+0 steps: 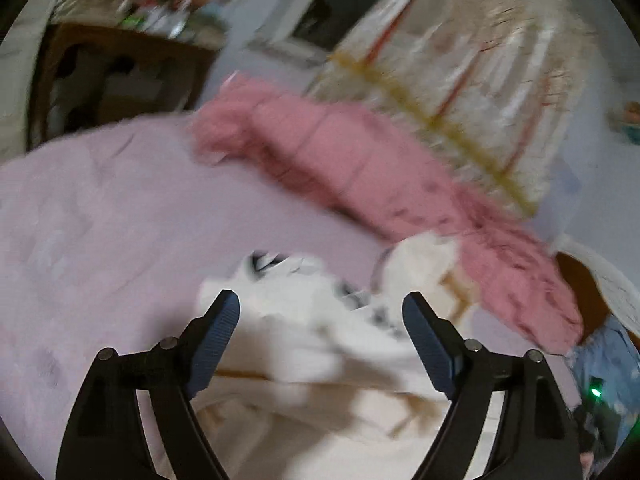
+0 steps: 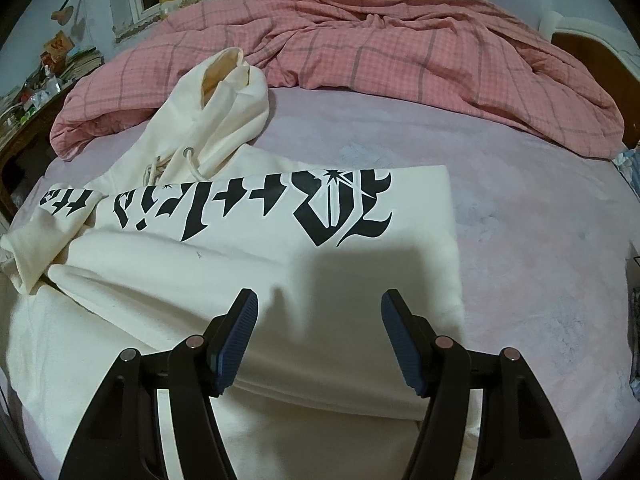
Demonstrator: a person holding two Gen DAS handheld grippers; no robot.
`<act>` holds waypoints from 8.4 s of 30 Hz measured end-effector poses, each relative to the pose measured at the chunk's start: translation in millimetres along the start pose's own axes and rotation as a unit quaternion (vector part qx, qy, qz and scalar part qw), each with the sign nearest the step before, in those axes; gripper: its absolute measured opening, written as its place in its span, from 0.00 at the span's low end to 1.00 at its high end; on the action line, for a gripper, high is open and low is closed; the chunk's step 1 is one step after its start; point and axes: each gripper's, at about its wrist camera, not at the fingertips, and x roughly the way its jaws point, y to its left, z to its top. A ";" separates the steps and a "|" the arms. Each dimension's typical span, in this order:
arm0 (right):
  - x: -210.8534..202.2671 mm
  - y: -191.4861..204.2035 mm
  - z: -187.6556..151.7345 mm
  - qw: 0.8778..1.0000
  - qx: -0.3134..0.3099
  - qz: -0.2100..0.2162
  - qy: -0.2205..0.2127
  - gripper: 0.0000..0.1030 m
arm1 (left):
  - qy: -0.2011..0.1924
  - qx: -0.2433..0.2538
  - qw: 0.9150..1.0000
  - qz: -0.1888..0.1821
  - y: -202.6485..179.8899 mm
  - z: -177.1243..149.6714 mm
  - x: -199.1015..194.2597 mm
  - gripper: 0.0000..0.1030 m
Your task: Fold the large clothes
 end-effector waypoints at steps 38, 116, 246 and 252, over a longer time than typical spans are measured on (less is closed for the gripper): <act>-25.9 -9.8 5.6 0.998 0.024 0.004 -0.052 0.65 | 0.046 0.238 0.955 -0.172 -214.7 -111.4 10.8 0.31; 42.4 -15.7 3.2 0.998 0.000 0.026 0.065 0.81 | 0.102 0.179 0.969 0.136 -98.5 -79.6 84.6 0.81; -16.7 144.4 32.0 0.995 -0.067 0.050 -0.057 0.70 | 0.148 0.105 0.977 0.110 -55.2 -47.3 83.6 0.82; 65.1 129.9 28.3 0.995 -0.051 0.070 0.052 0.54 | 0.152 0.111 0.976 0.108 -55.7 -48.5 89.0 0.82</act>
